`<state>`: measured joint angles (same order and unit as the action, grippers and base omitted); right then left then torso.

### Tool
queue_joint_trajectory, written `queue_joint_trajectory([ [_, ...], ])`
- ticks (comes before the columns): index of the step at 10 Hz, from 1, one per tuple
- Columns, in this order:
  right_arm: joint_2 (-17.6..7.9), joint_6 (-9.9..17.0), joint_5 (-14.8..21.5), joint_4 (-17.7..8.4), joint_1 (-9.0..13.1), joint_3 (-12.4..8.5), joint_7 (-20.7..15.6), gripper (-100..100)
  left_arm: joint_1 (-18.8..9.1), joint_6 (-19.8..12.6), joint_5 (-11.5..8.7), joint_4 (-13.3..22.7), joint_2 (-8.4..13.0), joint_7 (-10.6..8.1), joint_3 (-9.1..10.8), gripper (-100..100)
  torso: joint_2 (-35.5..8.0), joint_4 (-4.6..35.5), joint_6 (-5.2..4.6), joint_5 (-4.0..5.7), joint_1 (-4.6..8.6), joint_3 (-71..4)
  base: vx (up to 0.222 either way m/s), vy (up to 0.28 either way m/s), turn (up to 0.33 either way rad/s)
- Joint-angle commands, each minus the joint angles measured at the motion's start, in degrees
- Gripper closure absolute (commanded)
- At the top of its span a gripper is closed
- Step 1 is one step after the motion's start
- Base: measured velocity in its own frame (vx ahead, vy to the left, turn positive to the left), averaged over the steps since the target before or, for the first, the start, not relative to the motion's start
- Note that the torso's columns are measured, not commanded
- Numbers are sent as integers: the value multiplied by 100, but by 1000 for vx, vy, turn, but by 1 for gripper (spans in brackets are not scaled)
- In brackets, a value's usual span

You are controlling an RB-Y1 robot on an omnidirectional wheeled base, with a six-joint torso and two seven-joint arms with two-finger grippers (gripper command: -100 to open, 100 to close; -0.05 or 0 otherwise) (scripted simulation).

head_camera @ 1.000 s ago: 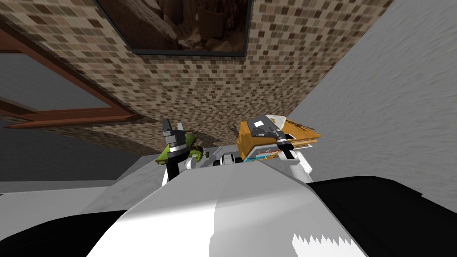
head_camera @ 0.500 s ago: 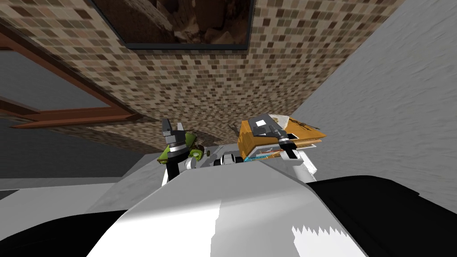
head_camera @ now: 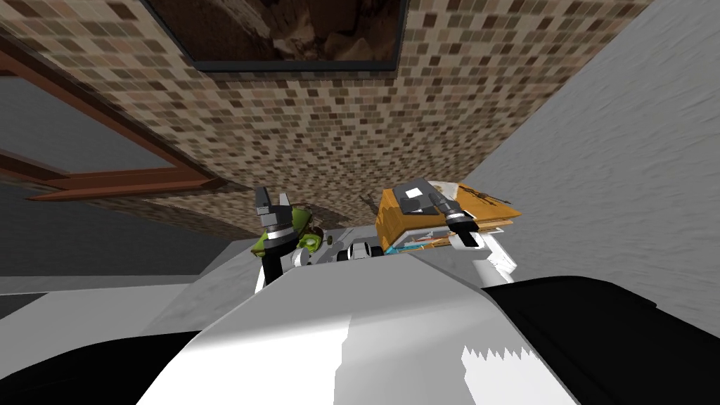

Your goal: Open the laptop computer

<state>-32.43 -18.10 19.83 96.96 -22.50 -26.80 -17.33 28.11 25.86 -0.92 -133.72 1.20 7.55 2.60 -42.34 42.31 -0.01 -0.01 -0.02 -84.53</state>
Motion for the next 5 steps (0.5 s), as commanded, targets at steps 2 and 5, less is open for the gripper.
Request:
queue_joint_trajectory([
  [2, -91, 102, -22, 67, -23, -20, 79, 0, 0, 0, 0, 0, 0, 0, 0, 0, 8, -3, 0, 2, 3, -4, -4, 4, 0],
  [5, -89, 101, -22, 66, -23, -21, 78, 0, 0, 0, 0, 0, 0, 0, 0, 0, 7, -2, 1, 1, 2, -5, 0, 0, 0],
])
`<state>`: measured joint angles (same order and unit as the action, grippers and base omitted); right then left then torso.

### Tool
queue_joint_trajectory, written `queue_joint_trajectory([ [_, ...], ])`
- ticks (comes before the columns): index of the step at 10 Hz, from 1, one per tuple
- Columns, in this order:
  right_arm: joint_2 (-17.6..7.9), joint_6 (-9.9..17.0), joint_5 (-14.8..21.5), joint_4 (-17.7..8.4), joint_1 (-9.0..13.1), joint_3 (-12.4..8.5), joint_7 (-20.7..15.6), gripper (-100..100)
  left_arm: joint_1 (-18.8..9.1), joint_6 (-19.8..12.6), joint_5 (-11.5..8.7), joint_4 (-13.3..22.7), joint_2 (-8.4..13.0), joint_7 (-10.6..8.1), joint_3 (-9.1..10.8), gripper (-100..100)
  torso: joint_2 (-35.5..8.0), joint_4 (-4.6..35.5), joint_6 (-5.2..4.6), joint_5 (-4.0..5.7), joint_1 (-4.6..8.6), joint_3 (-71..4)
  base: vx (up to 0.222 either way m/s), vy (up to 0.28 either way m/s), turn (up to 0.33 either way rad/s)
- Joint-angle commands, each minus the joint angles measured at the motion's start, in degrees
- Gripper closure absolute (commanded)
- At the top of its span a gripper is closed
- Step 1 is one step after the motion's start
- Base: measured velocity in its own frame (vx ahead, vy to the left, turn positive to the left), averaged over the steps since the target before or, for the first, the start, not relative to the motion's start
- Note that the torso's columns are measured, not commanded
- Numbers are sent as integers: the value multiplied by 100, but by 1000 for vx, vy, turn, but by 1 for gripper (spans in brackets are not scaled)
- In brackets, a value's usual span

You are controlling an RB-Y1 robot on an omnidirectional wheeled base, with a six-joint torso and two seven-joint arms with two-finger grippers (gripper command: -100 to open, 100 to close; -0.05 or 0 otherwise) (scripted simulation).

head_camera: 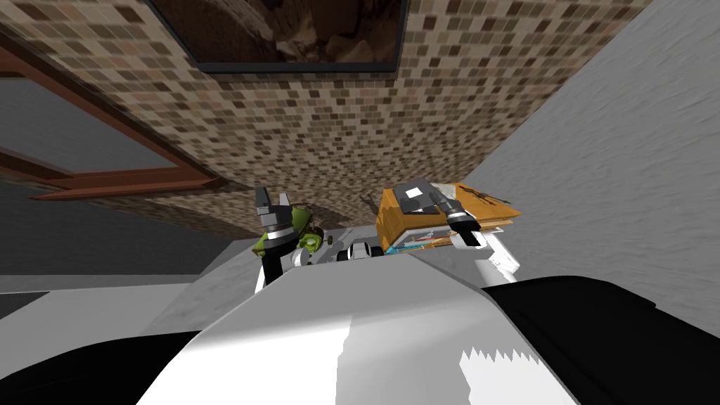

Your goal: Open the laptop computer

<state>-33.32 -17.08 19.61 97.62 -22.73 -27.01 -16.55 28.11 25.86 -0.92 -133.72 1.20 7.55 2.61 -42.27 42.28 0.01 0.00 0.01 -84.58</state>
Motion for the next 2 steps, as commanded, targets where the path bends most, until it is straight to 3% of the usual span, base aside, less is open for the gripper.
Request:
queue_joint_trajectory([
  [1, 1, 1, 0, -2, -1, 0, 0, 0, 0, 0, 0, 0, 0, 0, 0, 0, -1, 1, 1, -2, -3, 1, 0, 0, 0],
  [2, 2, 3, 0, -4, -3, 0, 0, 0, 0, 0, 0, 0, 0, 0, 0, 0, -2, 2, 1, -3, -5, 1, 0, 0, 0],
])
